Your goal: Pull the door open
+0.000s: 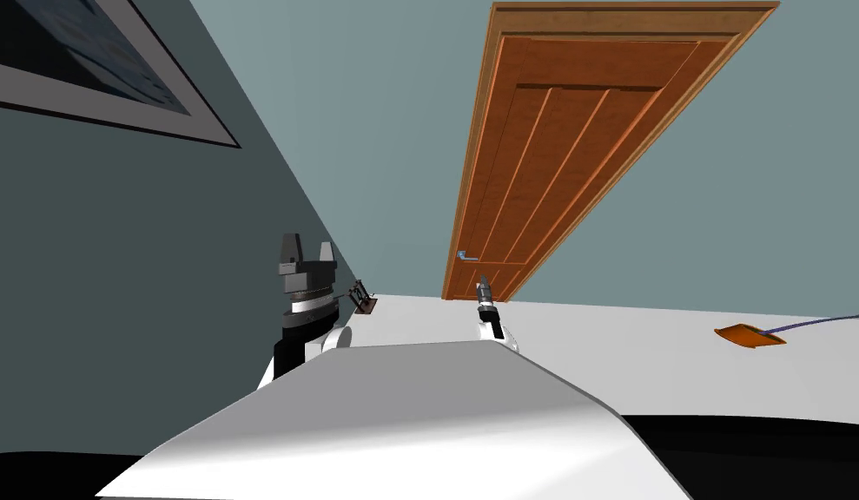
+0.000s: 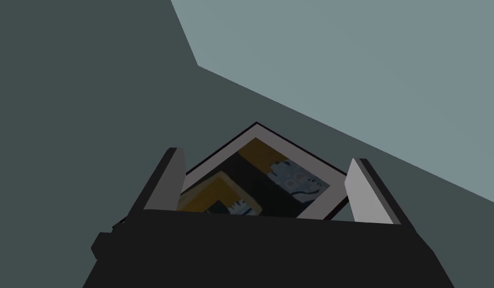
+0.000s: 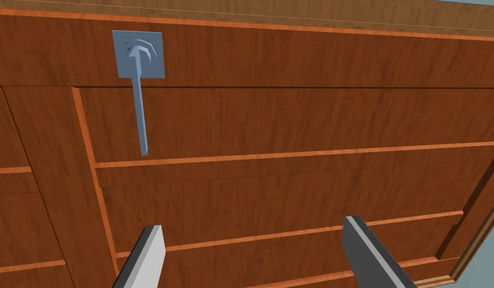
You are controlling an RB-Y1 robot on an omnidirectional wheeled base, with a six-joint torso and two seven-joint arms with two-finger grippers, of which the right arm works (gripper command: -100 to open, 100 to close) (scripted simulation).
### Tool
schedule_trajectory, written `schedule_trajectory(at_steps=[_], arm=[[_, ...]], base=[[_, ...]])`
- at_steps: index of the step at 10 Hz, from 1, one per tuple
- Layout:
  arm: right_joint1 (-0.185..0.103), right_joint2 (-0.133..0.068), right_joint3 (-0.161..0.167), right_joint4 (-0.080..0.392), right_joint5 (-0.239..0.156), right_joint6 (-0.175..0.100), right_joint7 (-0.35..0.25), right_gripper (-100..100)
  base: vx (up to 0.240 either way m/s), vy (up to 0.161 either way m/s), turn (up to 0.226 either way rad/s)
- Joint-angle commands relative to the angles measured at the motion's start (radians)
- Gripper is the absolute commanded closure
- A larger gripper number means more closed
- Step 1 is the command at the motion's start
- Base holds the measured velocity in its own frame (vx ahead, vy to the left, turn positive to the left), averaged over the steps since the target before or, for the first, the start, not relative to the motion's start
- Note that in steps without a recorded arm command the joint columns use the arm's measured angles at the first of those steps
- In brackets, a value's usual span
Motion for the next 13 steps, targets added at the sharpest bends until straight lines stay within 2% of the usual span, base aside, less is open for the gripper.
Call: schedule_trajectory(at_steps=[1,2,5,6,13], arm=[[-0.016,-0.001,-0.003,0.05,-0.006,-0.018,-0.001,-100],[-0.016,-0.001,-0.003,0.05,-0.006,-0.018,-0.001,-100],[-0.051,-0.008,-0.009,0.135,-0.02,-0.038,-0.008,-100],[-0.051,-0.008,-0.009,0.141,-0.02,-0.038,-0.008,-100],[-0.123,-0.022,-0.023,0.327,-0.049,-0.08,-0.022,-100]], base=[[0.038,-0.027,0.063],[0.034,-0.024,0.044],[0.058,-0.046,0.12],[0.053,-0.055,0.032],[0.061,-0.059,0.103]])
